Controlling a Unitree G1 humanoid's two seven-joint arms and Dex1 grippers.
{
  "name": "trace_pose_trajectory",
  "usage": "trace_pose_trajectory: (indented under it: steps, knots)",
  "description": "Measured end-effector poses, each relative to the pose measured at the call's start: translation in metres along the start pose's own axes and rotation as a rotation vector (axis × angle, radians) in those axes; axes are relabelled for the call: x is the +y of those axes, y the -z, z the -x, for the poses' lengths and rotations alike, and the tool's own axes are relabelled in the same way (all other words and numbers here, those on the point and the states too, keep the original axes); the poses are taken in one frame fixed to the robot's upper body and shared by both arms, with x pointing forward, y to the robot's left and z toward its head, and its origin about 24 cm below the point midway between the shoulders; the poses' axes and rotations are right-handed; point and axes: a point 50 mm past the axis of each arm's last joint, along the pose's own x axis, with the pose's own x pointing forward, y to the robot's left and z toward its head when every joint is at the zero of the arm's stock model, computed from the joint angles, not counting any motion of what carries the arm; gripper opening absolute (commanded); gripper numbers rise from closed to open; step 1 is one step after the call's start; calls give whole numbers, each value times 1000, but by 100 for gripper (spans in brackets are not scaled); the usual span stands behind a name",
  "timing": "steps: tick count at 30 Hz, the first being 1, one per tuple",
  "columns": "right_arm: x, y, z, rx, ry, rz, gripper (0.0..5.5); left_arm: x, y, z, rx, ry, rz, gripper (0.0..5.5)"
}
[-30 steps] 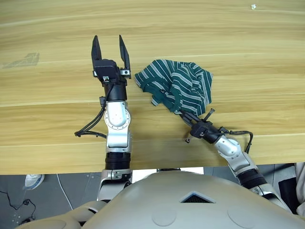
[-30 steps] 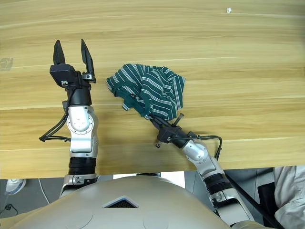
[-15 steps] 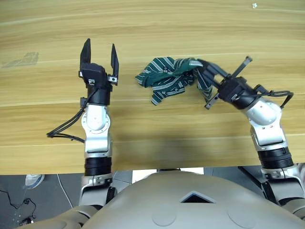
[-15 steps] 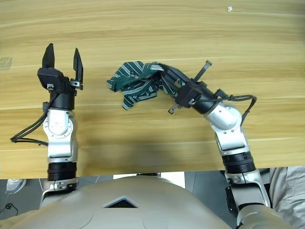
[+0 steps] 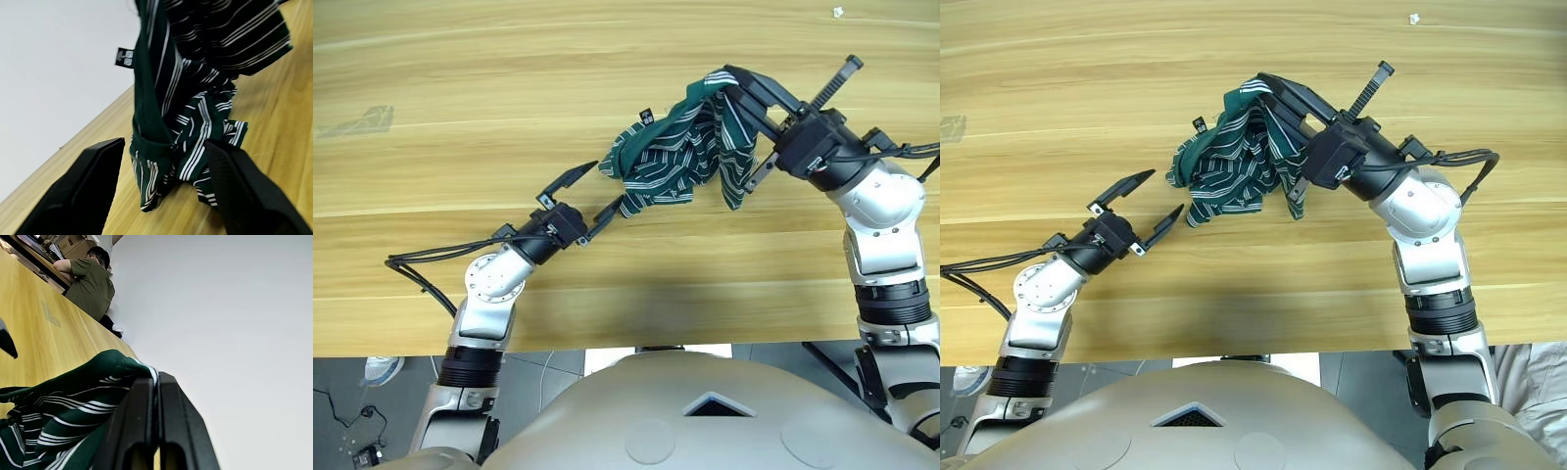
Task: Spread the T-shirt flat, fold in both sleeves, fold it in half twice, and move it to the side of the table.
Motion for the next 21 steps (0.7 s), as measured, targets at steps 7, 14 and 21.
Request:
trace_pose_trajectory:
  steps: [7,14,21]
  knots:
    - [5,0,-3,-5,-13,-7,4,-2,4,-23,-7,-32,-102,304]
    - [8,-3,-3,-18,-20,-12,4,-12,16,-28,37,-28,-154,304]
    - [10,-4,-3,-17,-17,-23,4,-2,23,-33,56,-118,-154,304]
